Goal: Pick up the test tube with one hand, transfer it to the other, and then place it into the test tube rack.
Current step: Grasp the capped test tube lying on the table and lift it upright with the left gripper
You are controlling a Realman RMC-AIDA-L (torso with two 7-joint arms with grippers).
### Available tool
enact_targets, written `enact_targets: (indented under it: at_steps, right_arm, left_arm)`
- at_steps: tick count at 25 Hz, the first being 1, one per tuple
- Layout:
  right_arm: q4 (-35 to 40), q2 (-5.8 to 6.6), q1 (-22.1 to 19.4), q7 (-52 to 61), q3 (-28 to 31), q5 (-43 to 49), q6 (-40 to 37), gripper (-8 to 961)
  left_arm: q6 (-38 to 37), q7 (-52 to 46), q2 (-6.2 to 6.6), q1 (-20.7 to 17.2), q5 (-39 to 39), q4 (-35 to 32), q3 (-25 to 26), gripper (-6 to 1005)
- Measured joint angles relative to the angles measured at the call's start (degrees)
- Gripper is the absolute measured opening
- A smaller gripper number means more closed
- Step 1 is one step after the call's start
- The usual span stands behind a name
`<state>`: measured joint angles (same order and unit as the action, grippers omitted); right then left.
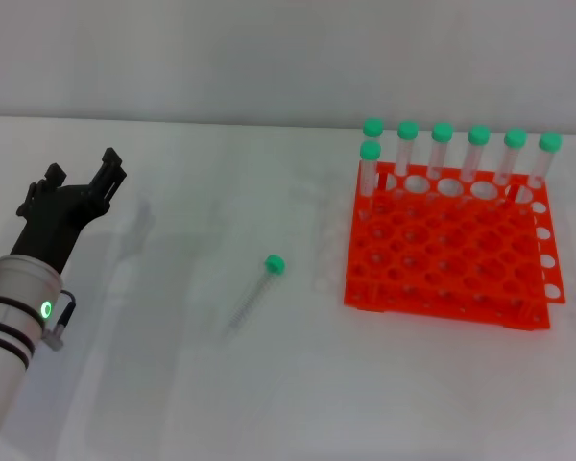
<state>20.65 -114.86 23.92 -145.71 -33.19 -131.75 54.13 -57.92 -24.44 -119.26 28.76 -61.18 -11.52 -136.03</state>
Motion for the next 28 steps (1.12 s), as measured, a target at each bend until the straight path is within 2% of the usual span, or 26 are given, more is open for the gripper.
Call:
enact_targets:
  at_steps: [4, 7, 9, 11, 12, 13, 15, 17, 20, 23, 24, 25, 28]
  right_arm:
    - [-0.5, -0.01, 0.3, 0.0, 0.0, -0.1, 0.0, 840]
    - [-0.6, -0.02, 0.4, 0.0, 0.0, -0.5, 0.0, 840]
    - [-0.6, -0.02, 0.3, 0.0, 0.0, -0.7, 0.1, 841]
    - [-0.7, -0.02, 0.3, 0.0, 0.0, -0.7, 0.3, 841]
    - [-0.7, -0.02, 0.3, 0.0, 0.0, -0.7, 0.4, 841]
    - [-0.7, -0.02, 0.4, 0.0, 0.0, -0.7, 0.4, 841]
    - [-0.7, -0.01, 0.5, -0.2, 0.0, -0.7, 0.4, 841]
    - [-0.6, -0.01, 0.6, -0.3, 0.0, -0.7, 0.4, 841]
    - [-0.4, 0.01, 1.2, -0.5, 0.0, -0.7, 0.5, 840]
    - [-0.6, 0.06, 1.6, -0.7, 0.0, -0.7, 0.3, 840]
    - [-0.6, 0.06, 1.6, -0.7, 0.0, -0.7, 0.2, 840]
    - [-0.6, 0.07, 1.6, -0.7, 0.0, -0.7, 0.1, 840]
    - [-0.6, 0.08, 1.6, -0.7, 0.0, -0.7, 0.1, 840]
  left_arm:
    - [1.4, -1.1, 0.05, 1.0, 0.0, 0.0, 0.4, 883]
    - [3.8, -5.3, 1.14, 2.9, 1.0, 0.1, 0.2, 880]
    - [5.9, -11.1, 3.06, 4.4, 4.0, 0.2, 0.0, 877]
    - [8.1, -22.2, 6.64, 6.4, 11.5, 0.7, -0.1, 875]
    - [9.0, -31.9, 9.2, 8.1, 19.0, 1.8, -0.1, 874]
    - [9.0, -31.9, 9.2, 8.1, 19.0, 1.8, -0.1, 872]
    - [9.1, -46.7, 12.24, 11.7, 30.9, 5.2, -0.1, 870]
    - [8.1, -56.8, 13.88, 14.8, 39.6, 8.5, -0.4, 868]
    - [4.1, -73.8, 16.54, 21.7, 56.1, 14.3, -2.4, 864]
    - [-1.7, -83.6, 17.44, 27.5, 64.4, 20.1, -9.3, 860]
    - [-1.7, -83.6, 17.44, 27.5, 64.4, 20.1, -9.3, 859]
    - [-7.1, -90.9, 17.24, 31.4, 64.9, 25.2, -18.3, 858]
    - [-11.7, -101.1, 16.52, 35.2, 67.3, 30.6, -26.1, 854]
